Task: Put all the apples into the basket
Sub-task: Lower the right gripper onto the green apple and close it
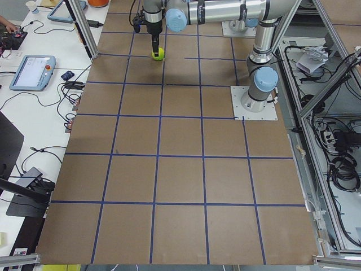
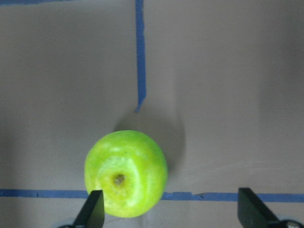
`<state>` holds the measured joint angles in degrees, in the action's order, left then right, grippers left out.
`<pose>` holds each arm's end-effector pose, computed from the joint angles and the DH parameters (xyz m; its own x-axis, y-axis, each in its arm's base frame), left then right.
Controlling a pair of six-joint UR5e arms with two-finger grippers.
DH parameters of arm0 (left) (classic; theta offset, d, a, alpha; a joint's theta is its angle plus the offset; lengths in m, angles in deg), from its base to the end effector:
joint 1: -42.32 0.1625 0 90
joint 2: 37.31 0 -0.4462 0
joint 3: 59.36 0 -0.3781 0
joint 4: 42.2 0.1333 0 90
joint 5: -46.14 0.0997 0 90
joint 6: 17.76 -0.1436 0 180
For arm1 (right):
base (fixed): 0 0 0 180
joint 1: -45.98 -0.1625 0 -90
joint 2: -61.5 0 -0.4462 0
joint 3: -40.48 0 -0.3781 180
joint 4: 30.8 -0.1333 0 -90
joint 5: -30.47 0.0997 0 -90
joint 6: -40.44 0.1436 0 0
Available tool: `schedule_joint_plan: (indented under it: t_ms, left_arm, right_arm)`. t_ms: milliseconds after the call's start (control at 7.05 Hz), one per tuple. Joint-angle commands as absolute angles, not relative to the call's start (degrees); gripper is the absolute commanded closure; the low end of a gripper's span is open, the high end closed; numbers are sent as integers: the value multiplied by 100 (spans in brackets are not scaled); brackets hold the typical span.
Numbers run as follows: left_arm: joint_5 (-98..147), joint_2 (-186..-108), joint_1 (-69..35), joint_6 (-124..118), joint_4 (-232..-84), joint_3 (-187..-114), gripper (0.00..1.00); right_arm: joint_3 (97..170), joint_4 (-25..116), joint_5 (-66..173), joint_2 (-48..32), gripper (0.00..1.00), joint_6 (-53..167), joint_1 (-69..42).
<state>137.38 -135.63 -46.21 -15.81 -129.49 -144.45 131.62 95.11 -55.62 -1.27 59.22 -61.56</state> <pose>-0.1163 -0.5431 0.4367 -0.9980 -0.0594 -0.0220 -0.0596 0.9982 0.0115 0.3337 -0.5809 0.2506 -0.9943 0.0116 -0.1062 0.0225 0.9945 -0.1025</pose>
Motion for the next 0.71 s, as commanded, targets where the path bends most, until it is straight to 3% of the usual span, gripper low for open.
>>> schedule_joint_plan:
  t_ms: [0,426,568]
  left_arm:
    - [13798,-13137,-4567,-1617,-13360,-14408,0]
    - [13737,-12811,-4540,-1696,-13615,-14269,0]
    - [13737,-12758,-4531,-2027,-13615,-14294,0]
  right_arm:
    - [13004,9567,-5715,296,0,6118,-6467]
    - [12995,9909,-5707,691,0,6092,-6467]
    - [12995,9910,-5707,692,4,6092,-6467]
